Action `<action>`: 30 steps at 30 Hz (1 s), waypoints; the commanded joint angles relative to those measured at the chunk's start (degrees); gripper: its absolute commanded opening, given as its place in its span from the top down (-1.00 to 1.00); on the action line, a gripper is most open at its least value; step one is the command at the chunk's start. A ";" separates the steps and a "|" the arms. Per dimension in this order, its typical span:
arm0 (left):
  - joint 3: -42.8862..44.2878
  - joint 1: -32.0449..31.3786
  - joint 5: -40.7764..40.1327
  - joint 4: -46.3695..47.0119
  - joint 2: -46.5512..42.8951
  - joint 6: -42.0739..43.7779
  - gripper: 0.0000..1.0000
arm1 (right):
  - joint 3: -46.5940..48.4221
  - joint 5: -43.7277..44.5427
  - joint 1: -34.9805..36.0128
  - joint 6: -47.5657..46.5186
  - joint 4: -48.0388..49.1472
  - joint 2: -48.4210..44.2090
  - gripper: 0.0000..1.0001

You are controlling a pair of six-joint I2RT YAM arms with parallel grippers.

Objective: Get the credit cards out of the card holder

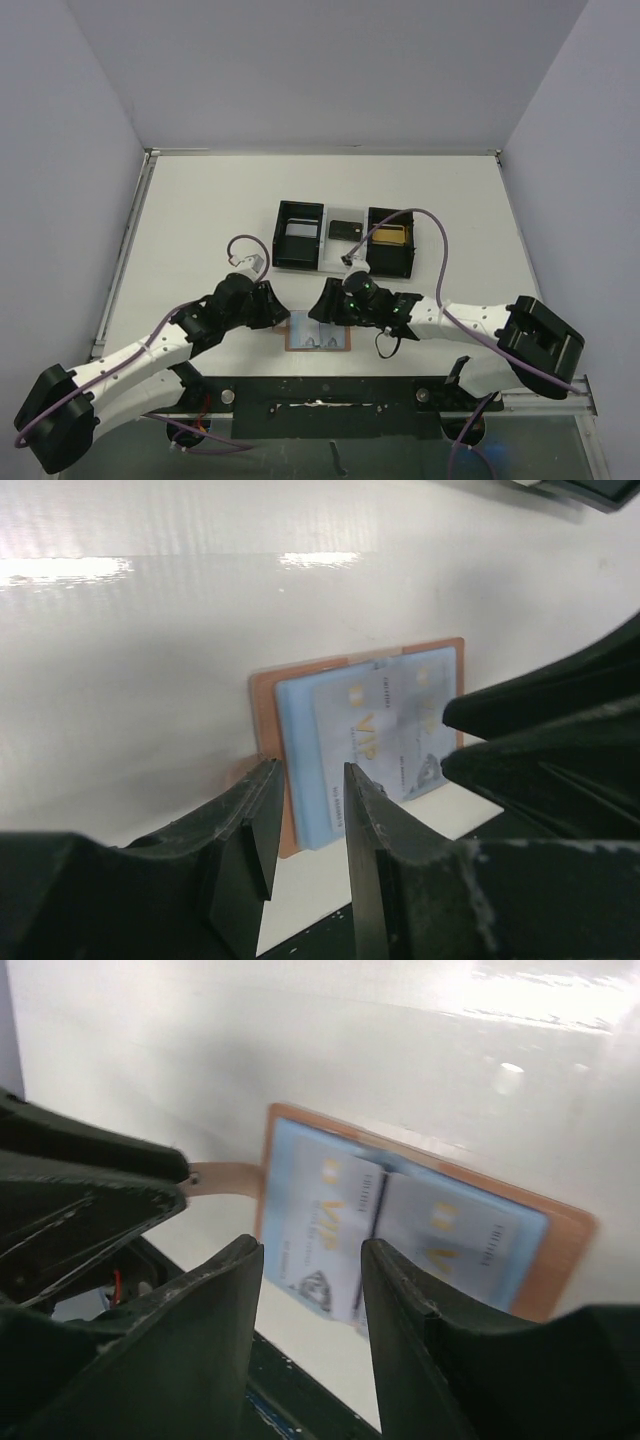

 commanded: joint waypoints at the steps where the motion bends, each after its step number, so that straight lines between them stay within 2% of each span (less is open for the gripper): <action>1: 2.39 -0.48 8.75 9.05 3.96 2.89 0.40 | -6.12 -1.48 -2.75 4.50 8.22 -2.40 0.14; 9: 2.73 -0.91 9.13 8.71 12.94 2.96 0.39 | -8.25 -6.60 -3.60 5.36 15.42 0.99 0.41; 12: 3.00 -1.03 7.98 7.58 15.06 3.16 0.40 | -7.75 -7.25 -3.59 5.29 16.12 2.28 0.46; 20: 2.66 -1.12 8.21 7.80 17.13 3.78 0.43 | -6.62 -7.93 -3.49 5.39 16.41 5.84 0.51; 30: 2.56 -1.12 8.44 8.18 17.59 4.07 0.50 | -6.04 -10.38 -3.52 5.47 20.12 7.88 0.72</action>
